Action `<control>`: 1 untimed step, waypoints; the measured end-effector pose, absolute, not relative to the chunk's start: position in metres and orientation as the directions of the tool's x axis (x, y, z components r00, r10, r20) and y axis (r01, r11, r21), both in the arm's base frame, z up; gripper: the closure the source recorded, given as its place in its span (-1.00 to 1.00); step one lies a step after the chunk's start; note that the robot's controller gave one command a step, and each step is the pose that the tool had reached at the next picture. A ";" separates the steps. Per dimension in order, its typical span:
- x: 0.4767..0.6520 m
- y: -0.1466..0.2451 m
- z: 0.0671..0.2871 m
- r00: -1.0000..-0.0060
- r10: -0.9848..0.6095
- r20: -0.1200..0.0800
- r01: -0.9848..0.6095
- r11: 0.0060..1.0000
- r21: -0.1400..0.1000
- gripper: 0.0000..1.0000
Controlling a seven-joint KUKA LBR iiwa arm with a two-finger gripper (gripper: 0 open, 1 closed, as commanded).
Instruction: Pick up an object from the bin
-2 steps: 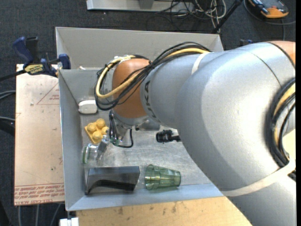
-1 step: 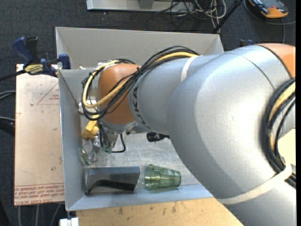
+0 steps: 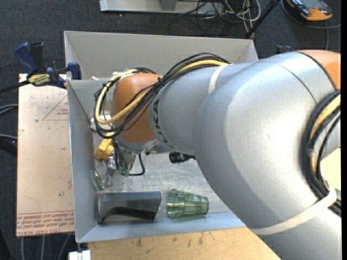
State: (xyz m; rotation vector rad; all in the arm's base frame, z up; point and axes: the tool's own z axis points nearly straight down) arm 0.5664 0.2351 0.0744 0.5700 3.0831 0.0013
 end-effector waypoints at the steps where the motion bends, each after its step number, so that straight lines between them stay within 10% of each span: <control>1: 0.565 0.228 0.074 -0.963 0.268 -0.009 0.268 0.963 0.009 1.00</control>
Offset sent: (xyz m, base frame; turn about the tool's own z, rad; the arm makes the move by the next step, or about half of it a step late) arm -0.0613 -0.0288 0.0611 0.0006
